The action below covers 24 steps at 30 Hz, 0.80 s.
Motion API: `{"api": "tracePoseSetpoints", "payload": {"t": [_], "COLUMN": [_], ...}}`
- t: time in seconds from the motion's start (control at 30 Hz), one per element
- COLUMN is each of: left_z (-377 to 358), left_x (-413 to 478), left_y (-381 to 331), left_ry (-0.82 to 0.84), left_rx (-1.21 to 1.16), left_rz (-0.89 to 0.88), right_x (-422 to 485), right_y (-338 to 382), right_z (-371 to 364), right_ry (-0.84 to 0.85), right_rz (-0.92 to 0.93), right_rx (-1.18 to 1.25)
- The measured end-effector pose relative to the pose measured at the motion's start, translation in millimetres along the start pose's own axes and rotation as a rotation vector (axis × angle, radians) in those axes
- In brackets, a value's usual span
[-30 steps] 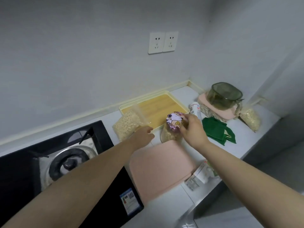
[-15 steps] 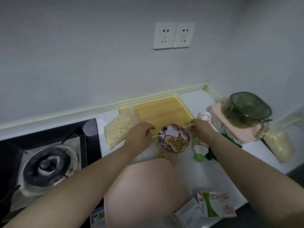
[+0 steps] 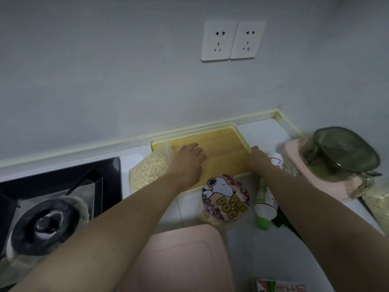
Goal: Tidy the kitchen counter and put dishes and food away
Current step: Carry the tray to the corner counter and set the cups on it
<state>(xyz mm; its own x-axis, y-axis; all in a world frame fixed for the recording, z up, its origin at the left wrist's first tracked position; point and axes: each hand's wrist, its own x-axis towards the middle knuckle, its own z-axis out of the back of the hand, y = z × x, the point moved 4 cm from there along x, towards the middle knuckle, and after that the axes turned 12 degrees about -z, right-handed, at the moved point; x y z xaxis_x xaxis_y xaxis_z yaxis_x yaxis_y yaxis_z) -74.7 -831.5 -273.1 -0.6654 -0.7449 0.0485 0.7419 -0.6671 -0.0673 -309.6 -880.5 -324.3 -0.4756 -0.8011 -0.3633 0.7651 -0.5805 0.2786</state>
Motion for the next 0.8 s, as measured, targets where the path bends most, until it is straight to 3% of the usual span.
{"api": "tracePoseSetpoints", "payload": {"t": [0.4, 0.63, 0.8], "left_z": [-13, 0, 10], "left_x": [17, 16, 16], "left_y": [2, 2, 0], "left_ry": [0.022, 0.079, 0.093], "left_rx": [-0.105, -0.500, -0.650], "left_rz": [0.003, 0.231, 0.372], "right_x": [32, 16, 2], "right_y": [3, 7, 8], "right_z": [2, 50, 84], "right_ry": [-0.180, -0.316, -0.393], "right_rz": [0.045, 0.118, 0.133], "right_rx": [-0.108, -0.048, 0.019]}}
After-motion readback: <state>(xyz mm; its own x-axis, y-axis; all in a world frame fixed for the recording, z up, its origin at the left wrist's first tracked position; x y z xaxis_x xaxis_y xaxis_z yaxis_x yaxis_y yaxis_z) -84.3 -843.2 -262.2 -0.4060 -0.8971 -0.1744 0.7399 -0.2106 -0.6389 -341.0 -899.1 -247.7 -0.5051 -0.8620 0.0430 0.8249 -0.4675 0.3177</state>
